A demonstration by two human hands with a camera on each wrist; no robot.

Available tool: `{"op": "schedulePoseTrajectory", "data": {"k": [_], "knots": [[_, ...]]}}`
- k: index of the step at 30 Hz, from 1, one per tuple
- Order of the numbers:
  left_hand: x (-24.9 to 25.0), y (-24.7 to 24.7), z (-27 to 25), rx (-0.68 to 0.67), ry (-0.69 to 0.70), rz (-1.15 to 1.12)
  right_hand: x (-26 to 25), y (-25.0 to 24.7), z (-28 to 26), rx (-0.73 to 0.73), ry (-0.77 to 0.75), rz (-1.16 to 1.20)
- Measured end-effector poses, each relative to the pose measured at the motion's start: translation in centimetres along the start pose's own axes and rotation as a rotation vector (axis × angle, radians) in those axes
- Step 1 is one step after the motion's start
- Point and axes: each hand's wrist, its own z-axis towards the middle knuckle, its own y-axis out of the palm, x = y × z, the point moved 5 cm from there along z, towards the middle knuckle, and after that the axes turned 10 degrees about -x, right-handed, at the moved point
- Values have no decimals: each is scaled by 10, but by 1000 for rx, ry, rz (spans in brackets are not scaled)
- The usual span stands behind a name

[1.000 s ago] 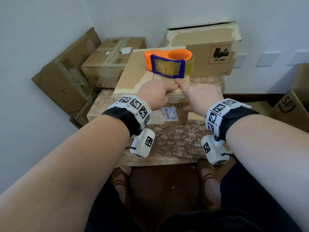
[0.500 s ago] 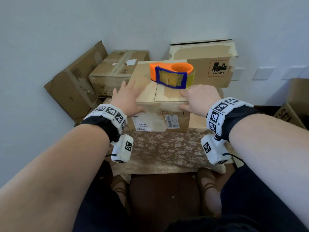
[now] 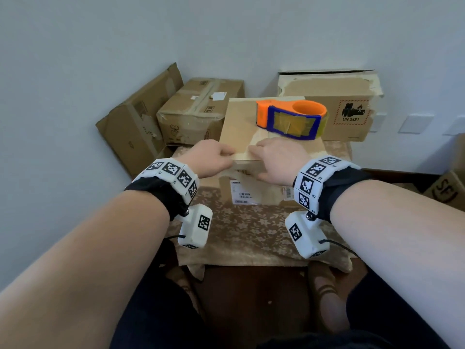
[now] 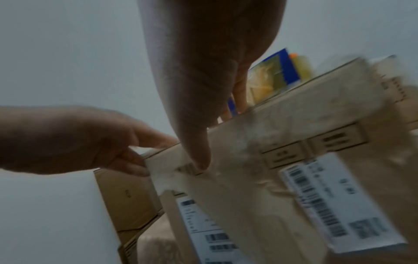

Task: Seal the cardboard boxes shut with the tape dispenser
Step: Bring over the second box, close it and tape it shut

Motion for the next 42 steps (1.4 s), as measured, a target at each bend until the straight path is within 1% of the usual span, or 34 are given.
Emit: {"op": "schedulePoseTrajectory", "data": {"k": [3,4,5,7,10,12,15,19,27,33,38,42], "knots": [[-5,-3,-1,40,25,-348,-17,-2,14,-7,-38,22],[-8,-2,0,33,27,-433,-23,-3,18,-11,-47,21],[-12,-2,2,13,31,-445,-27,-4,22,-11,-45,10],[-18,-3,5,-34,35,-343,-34,-8,29,3,-27,-44],[-30,-8,11,-76,37,-37,-42,-13,37,6,-24,-131],[-35,-8,16,-116,30,106,-43,-17,40,-4,-37,-155],[-33,-9,21,-120,59,206,-39,-22,40,-18,-41,-138],[-30,-7,28,-69,105,333,-37,-24,43,-15,-63,-113],[-29,-2,37,-20,144,451,-33,-22,49,-11,-105,-99],[-29,-4,43,-28,151,448,-31,-21,49,13,-141,-85],[-29,-3,42,-65,133,481,-29,-20,51,11,-139,-63],[-29,-2,40,-123,86,495,-29,-19,51,8,-134,-49]]}}
